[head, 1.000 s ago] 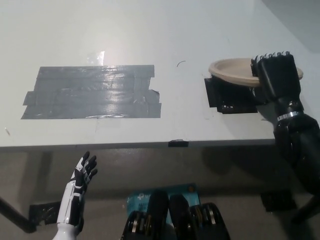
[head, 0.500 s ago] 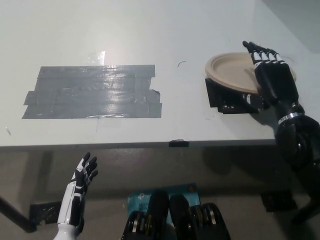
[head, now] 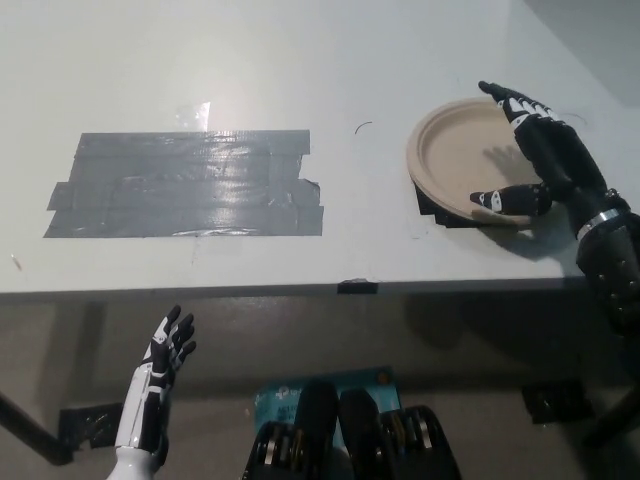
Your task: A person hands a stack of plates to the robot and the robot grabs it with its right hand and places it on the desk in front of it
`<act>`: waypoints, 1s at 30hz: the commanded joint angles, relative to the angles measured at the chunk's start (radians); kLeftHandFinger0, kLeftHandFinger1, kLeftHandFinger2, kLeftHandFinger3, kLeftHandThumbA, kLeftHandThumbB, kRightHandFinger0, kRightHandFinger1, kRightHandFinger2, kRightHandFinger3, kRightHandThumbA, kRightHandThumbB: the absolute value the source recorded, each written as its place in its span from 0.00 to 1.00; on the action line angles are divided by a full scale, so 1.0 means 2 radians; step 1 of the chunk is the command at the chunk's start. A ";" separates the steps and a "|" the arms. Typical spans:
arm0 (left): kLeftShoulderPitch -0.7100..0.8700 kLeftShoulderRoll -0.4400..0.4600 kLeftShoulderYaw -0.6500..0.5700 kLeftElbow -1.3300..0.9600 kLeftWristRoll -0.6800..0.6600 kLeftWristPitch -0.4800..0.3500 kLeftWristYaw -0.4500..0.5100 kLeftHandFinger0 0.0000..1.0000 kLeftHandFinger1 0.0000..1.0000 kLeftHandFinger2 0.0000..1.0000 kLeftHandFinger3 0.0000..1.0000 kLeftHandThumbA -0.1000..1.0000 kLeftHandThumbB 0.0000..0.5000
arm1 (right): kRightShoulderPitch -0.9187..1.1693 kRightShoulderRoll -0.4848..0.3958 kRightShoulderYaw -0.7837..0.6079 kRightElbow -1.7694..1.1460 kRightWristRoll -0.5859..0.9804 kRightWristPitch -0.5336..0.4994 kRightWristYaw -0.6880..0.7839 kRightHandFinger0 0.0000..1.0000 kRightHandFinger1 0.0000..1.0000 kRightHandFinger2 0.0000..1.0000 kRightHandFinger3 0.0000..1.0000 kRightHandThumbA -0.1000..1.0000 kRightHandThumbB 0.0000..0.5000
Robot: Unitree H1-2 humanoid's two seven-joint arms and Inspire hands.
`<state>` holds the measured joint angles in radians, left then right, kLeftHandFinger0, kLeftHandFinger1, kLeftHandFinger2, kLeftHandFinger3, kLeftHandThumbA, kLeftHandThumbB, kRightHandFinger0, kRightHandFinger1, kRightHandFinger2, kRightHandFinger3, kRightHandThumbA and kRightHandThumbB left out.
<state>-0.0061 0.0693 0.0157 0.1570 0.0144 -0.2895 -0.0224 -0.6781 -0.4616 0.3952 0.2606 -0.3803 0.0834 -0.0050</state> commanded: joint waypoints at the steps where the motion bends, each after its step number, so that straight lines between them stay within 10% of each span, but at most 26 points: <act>1: -0.027 0.005 0.005 -0.016 -0.004 0.005 0.001 1.00 1.00 1.00 1.00 1.00 0.31 | -0.087 -0.093 -0.093 -0.273 0.524 0.157 0.354 1.00 1.00 1.00 1.00 1.00 1.00; 14: -0.037 0.005 0.005 -0.014 -0.006 0.007 0.000 1.00 1.00 1.00 1.00 1.00 0.30 | -0.079 -0.084 -0.153 -0.358 0.632 0.173 0.246 1.00 1.00 1.00 1.00 1.00 1.00; 30: -0.037 0.000 0.001 -0.005 0.003 -0.001 0.003 1.00 1.00 1.00 1.00 1.00 0.29 | 0.203 -0.057 -0.125 -0.561 0.562 -0.006 0.073 1.00 1.00 1.00 1.00 1.00 1.00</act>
<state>-0.0360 0.0692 0.0154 0.1597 0.0146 -0.2887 -0.0224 -0.5028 -0.5042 0.2920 -0.1781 0.1526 0.1935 0.1794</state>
